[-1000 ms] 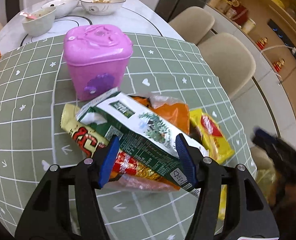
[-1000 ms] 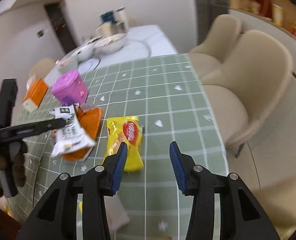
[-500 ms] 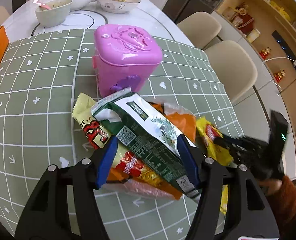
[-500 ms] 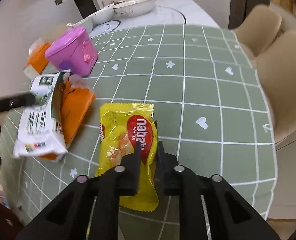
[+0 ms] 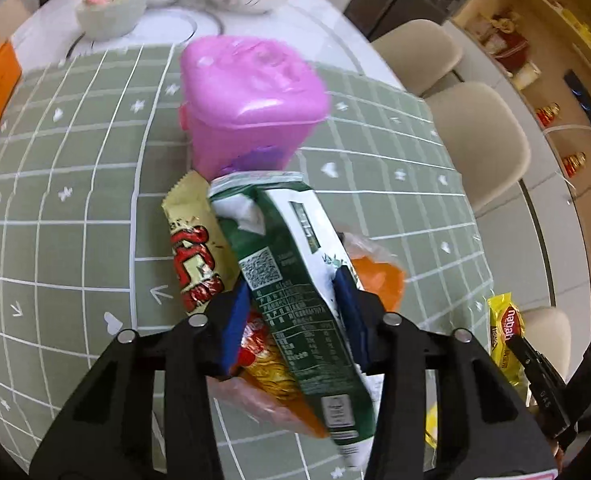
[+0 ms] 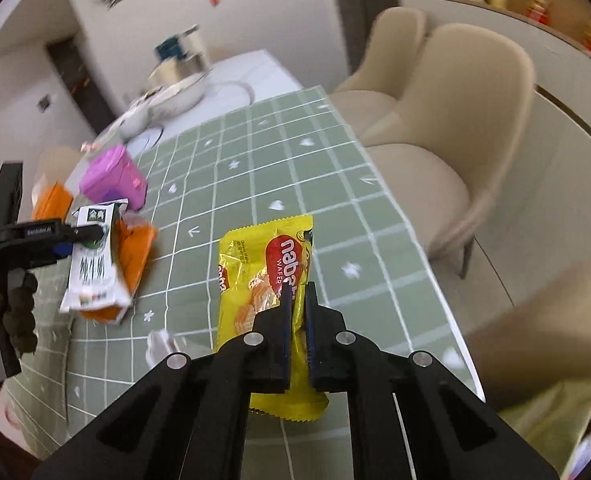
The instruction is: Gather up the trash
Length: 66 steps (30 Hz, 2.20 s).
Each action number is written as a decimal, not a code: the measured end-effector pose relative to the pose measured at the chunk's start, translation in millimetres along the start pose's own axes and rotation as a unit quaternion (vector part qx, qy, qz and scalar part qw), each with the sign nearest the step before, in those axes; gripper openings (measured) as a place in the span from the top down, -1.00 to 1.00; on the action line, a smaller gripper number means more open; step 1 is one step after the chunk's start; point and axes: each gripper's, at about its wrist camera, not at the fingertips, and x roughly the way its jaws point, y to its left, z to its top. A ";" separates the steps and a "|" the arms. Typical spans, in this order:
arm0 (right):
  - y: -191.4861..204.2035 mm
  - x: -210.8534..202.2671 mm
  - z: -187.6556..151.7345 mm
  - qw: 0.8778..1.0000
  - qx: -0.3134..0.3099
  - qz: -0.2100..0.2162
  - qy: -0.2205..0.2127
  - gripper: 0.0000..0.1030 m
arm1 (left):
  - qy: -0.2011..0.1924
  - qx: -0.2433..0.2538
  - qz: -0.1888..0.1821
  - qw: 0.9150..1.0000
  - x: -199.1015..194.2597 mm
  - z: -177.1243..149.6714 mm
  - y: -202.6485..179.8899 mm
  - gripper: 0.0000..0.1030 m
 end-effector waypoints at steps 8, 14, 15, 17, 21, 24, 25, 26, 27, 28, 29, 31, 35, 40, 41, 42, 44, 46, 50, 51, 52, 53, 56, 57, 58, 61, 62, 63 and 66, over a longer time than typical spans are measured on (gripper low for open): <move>11.0 -67.4 -18.2 0.998 0.004 -0.007 -0.069 0.85 | -0.076 0.075 -0.013 0.994 -76.0 -30.8 -37.0 0.29; 31.7 -117.1 -38.1 0.994 -0.021 -0.017 -0.109 0.85 | -0.104 0.114 -0.037 0.987 -116.6 -63.1 -55.0 0.31; 33.1 -123.4 -41.2 0.993 -0.026 -0.020 -0.113 0.85 | -0.111 0.124 -0.045 0.985 -124.2 -68.6 -58.9 0.31; 37.6 -133.0 -44.4 0.992 -0.029 -0.025 -0.122 0.85 | -0.119 0.136 -0.055 0.982 -131.9 -72.7 -66.8 0.31; 38.7 -158.3 -56.3 0.989 -0.027 -0.045 -0.135 0.85 | -0.136 0.151 -0.089 0.975 -150.8 -80.4 -82.0 0.32; 36.5 -174.5 -63.3 0.988 -0.028 -0.063 -0.140 0.85 | -0.153 0.172 -0.106 0.967 -163.1 -85.4 -98.0 0.33; 35.1 -180.2 -65.6 0.987 -0.029 -0.068 -0.142 0.85 | -0.156 0.177 -0.110 0.966 -165.5 -86.7 -102.2 0.33; 33.9 -184.6 -67.0 0.987 -0.029 -0.071 -0.143 0.85 | -0.158 0.180 -0.116 0.964 -167.6 -89.5 -106.6 0.33; 31.9 -191.2 -69.9 0.986 -0.031 -0.077 -0.146 0.85 | -0.160 0.183 -0.123 0.962 -169.5 -92.1 -111.4 0.33; 30.5 -195.3 -72.1 0.985 -0.032 -0.081 -0.148 0.85 | -0.160 0.184 -0.130 0.961 -170.9 -95.7 -117.1 0.33; 28.1 -199.9 -74.2 0.984 -0.032 -0.084 -0.152 0.85 | -0.159 0.185 -0.134 0.960 -171.0 -98.5 -121.6 0.33; 20.6 -210.3 -79.6 0.983 -0.028 -0.091 -0.159 0.85 | -0.153 0.190 -0.144 0.959 -169.8 -104.5 -132.0 0.34; 3.7 -225.4 -86.9 0.981 -0.009 -0.096 -0.168 0.85 | -0.141 0.212 -0.151 0.955 -167.4 -115.7 -154.5 0.39; -14.2 -234.0 -94.3 0.980 0.009 -0.095 -0.177 0.85 | -0.141 0.233 -0.153 0.950 -167.6 -125.4 -172.1 0.39; -16.3 -234.2 -94.7 0.980 0.011 -0.092 -0.178 0.85 | -0.138 0.234 -0.154 0.950 -166.6 -125.9 -170.8 0.39; -17.7 -234.0 -94.7 0.980 0.011 -0.089 -0.178 0.85 | -0.136 0.234 -0.152 0.951 -164.9 -126.6 -171.4 0.39; -17.6 -233.0 -92.7 0.980 0.009 -0.086 -0.179 0.85 | -0.135 0.233 -0.144 0.952 -162.3 -127.7 -170.8 0.40; -18.9 -231.1 -90.1 0.980 0.005 -0.084 -0.180 0.85 | -0.133 0.229 -0.140 0.954 -160.8 -127.5 -169.5 0.40; -21.9 -230.7 -86.5 0.980 0.003 -0.084 -0.179 0.85 | -0.136 0.230 -0.142 0.953 -163.7 -125.3 -175.7 0.40; -23.1 -231.4 -85.2 0.980 0.002 -0.087 -0.179 0.85 | -0.139 0.233 -0.148 0.951 -165.7 -125.0 -181.7 0.40; -24.9 -233.0 -84.1 0.979 0.002 -0.091 -0.180 0.85 | -0.141 0.236 -0.152 0.949 -167.2 -125.0 -185.4 0.40; -27.8 -235.0 -83.3 0.979 0.003 -0.094 -0.181 0.85 | -0.143 0.240 -0.158 0.947 -169.0 -124.6 -191.6 0.40; -41.1 -245.8 -82.6 0.976 0.008 -0.111 -0.188 0.85 | -0.146 0.245 -0.183 0.941 -171.9 -124.1 -215.9 0.40; -47.5 -249.9 -83.2 0.975 0.010 -0.120 -0.189 0.85 | -0.145 0.248 -0.192 0.938 -172.4 -124.5 -224.3 0.40; -53.9 -253.4 -84.2 0.973 0.013 -0.127 -0.190 0.85 | -0.145 0.253 -0.204 0.934 -173.1 -126.0 -235.9 0.40; -78.1 -266.0 -89.5 0.968 0.029 -0.154 -0.195 0.85 | -0.141 0.274 -0.238 0.921 -171.4 -132.9 -268.3 0.40; -82.9 -268.9 -90.9 0.967 0.033 -0.162 -0.196 0.85 | -0.137 0.280 -0.248 0.917 -169.1 -135.4 -278.9 0.40; -91.7 -274.0 -93.7 0.963 0.037 -0.176 -0.199 0.85 | -0.132 0.286 -0.258 0.913 -165.6 -137.7 -289.1 0.40; -115.4 -285.3 -102.4 0.956 0.049 -0.207 -0.203 0.85 | -0.115 0.305 -0.281 0.903 -146.7 -148.4 -324.3 0.40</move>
